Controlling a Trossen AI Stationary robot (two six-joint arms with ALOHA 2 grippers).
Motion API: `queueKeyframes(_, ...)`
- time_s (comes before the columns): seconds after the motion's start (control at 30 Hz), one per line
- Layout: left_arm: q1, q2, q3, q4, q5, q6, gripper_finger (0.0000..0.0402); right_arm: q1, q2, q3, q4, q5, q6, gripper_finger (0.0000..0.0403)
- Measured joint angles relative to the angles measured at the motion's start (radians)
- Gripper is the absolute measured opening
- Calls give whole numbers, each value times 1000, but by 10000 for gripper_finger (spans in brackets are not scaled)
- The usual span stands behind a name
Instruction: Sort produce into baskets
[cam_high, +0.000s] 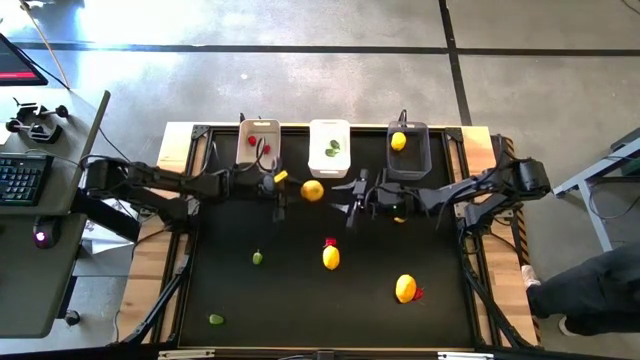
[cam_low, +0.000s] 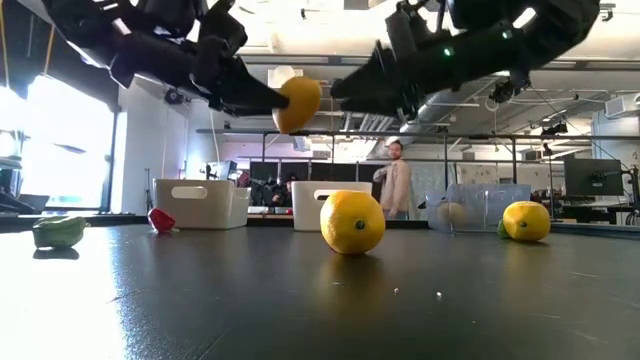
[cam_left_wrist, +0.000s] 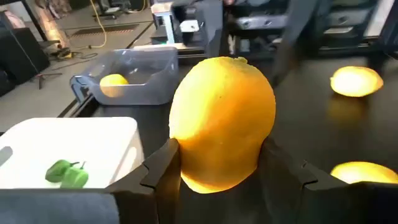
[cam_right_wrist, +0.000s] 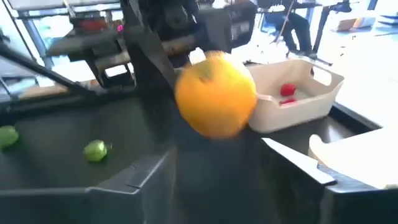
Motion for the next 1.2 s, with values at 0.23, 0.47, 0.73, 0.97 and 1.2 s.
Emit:
queueKeyframes(0.23,50,0,0,30,55,17,156,0,0,53,-1,-17,0,245)
queueKeyframes(0.47,68,0,0,47,112,37,156,0,0,72,5,-50,-34,246)
queueKeyframes(0.73,114,0,0,59,262,27,156,-1,0,72,20,-141,-105,246)
queueKeyframes(0.97,139,0,1,62,326,-24,156,-1,-1,72,40,-116,-161,246)
queueKeyframes(1.2,136,0,1,83,326,-44,156,0,-1,72,43,-75,-218,246)
